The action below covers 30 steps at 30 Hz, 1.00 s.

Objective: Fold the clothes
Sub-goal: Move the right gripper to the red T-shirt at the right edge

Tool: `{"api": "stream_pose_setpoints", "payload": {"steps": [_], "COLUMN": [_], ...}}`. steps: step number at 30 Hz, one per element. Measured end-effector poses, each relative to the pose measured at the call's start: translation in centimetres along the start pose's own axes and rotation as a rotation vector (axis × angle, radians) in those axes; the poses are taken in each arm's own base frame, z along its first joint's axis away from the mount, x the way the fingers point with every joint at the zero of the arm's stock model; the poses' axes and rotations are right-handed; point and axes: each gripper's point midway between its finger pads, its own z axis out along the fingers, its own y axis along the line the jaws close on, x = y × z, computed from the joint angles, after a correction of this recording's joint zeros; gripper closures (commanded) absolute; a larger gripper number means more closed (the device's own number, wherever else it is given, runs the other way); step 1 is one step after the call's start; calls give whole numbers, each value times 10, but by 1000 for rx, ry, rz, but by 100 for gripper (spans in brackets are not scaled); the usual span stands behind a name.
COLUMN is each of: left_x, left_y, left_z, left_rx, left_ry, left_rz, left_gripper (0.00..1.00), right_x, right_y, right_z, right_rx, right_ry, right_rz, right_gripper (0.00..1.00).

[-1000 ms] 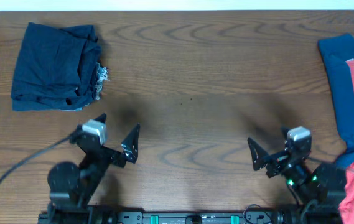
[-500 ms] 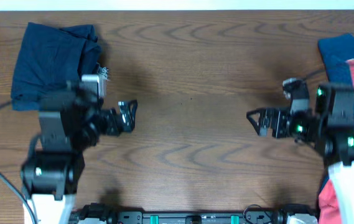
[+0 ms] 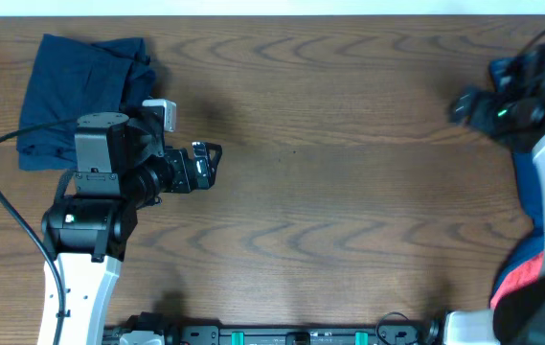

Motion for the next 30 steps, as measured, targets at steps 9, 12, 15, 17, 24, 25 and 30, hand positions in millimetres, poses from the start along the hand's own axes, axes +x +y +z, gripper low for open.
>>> {"api": "stream_pose_setpoints", "payload": {"steps": [9, 12, 15, 17, 24, 25, 30], "left_x": [1, 1, 1, 1, 5, 5, 6], "left_y": [0, 0, 0, 0, 0, 0, 0], "left_z": [0, 0, 0, 0, 0, 0, 0], "left_rx": [3, 2, 3, 2, 0, 0, 2], "left_ry": [3, 4, 5, 5, 19, 20, 22], "left_rz": [-1, -2, -2, -2, -8, -8, -9], "left_gripper": [2, 2, 2, 2, 2, 2, 2], "right_x": [-15, -4, 4, 8, 23, 24, 9], "right_y": [-142, -173, -196, -206, -229, -225, -174], "right_z": [60, 75, 85, 90, 107, 112, 123], "right_rx": [211, 242, 276, 287, 227, 190, -124], "right_ry": [79, 127, 151, 163, 220, 227, 206], "right_rz": [355, 417, 447, 449, 480, 470, 343], "right_gripper": [14, 19, 25, 31, 68, 79, 94]}}
